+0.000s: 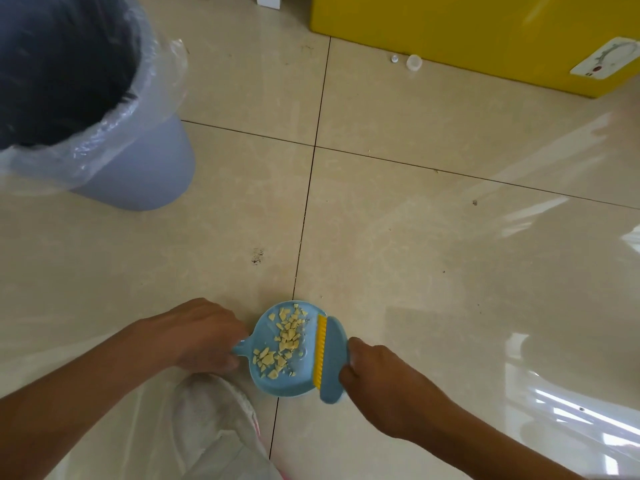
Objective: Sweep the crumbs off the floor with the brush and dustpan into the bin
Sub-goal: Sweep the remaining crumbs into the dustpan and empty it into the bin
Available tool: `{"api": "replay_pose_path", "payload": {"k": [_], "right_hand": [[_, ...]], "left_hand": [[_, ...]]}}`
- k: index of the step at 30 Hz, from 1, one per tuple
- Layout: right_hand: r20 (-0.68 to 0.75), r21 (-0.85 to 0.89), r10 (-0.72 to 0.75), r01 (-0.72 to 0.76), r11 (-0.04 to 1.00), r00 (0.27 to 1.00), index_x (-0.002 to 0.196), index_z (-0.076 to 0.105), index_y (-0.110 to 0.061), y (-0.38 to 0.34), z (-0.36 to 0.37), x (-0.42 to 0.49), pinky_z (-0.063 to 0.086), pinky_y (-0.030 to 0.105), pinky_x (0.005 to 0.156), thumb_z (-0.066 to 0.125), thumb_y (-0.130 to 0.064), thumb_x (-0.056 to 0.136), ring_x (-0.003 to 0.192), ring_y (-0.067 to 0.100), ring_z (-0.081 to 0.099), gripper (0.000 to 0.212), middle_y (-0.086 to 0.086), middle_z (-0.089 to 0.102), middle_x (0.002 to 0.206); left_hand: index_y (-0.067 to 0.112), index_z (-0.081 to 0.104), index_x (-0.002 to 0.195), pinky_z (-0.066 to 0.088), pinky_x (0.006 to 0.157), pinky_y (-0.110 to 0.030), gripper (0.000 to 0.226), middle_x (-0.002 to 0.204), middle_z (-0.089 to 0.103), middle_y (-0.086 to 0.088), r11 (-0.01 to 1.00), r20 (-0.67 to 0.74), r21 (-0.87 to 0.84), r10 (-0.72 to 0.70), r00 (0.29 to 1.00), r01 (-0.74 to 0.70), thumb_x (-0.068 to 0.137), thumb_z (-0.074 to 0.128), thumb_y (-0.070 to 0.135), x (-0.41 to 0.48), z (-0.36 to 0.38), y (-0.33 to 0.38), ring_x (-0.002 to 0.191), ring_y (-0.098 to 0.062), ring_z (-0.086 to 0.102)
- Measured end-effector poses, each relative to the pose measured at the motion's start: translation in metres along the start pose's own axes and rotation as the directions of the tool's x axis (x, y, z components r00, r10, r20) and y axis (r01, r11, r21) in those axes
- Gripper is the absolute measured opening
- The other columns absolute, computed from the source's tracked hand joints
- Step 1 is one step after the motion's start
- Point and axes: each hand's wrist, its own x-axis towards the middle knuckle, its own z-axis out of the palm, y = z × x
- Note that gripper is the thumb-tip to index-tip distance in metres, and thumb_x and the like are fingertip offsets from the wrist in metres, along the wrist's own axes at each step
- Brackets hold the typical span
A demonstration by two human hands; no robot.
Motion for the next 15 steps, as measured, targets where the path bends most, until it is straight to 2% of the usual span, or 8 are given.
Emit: {"api": "replay_pose_path", "payload": {"k": [2,4,8,12,15], "right_hand": [[-0.012,0.027,0.049,-0.049,0.998,0.999,0.100,0.044,-0.012,0.011,-0.011,-0.005,0.039,0.026,0.056,0.030,-0.023,0.100,0.064,0.020,0.045,0.018,0.003,0.048,0.081],[-0.014,-0.021,0.092,-0.092,0.995,0.996,0.101,0.044,-0.010,0.022,-0.019,-0.008,0.039,0.025,0.056,0.030,-0.020,0.100,0.072,0.025,0.049,0.017,0.005,0.050,0.085],[0.049,-0.061,0.107,-0.104,0.993,0.993,0.097,0.042,-0.010,0.019,-0.016,0.001,0.038,0.023,0.058,0.034,-0.015,0.100,0.081,0.028,0.050,0.010,0.009,0.051,0.095],[0.022,0.067,0.070,-0.071,0.995,0.997,0.102,0.042,-0.012,-0.008,0.000,0.018,0.037,0.023,0.057,0.031,-0.019,0.100,0.079,0.028,0.049,0.013,0.010,0.050,0.093],[0.015,0.102,0.024,-0.026,0.994,1.000,0.102,0.046,-0.008,-0.011,-0.003,0.016,0.039,0.026,0.056,0.031,-0.021,0.100,0.078,0.028,0.050,0.020,0.008,0.051,0.091]], "left_hand": [[0.023,0.064,0.100,0.048,0.084,-0.034,0.035,0.094,0.066,0.004,1.000,0.012,-0.002,-0.012,1.000,0.012,0.088,0.050,0.053,-0.002,-0.002,-0.002,0.096,-0.021,0.068],[0.023,0.063,0.101,0.047,0.082,-0.034,0.033,0.091,0.063,0.005,1.000,0.019,0.010,-0.018,1.000,0.018,0.088,0.049,0.050,-0.005,-0.006,-0.002,0.088,-0.021,0.063],[0.025,0.065,0.106,0.038,0.078,-0.029,0.031,0.107,0.069,0.003,0.998,-0.013,0.066,-0.005,1.000,0.006,0.090,0.052,0.049,-0.006,-0.009,0.000,0.103,-0.021,0.067],[0.024,0.065,0.105,0.038,0.078,-0.028,0.033,0.091,0.058,0.005,0.996,-0.007,0.086,0.004,1.000,-0.003,0.094,0.052,0.052,-0.001,-0.011,0.000,0.098,-0.020,0.066],[0.025,0.065,0.109,0.038,0.082,-0.027,0.036,0.104,0.067,0.003,0.998,0.010,0.064,0.002,1.000,-0.002,0.096,0.051,0.055,0.002,-0.013,-0.004,0.107,-0.020,0.067]]}}
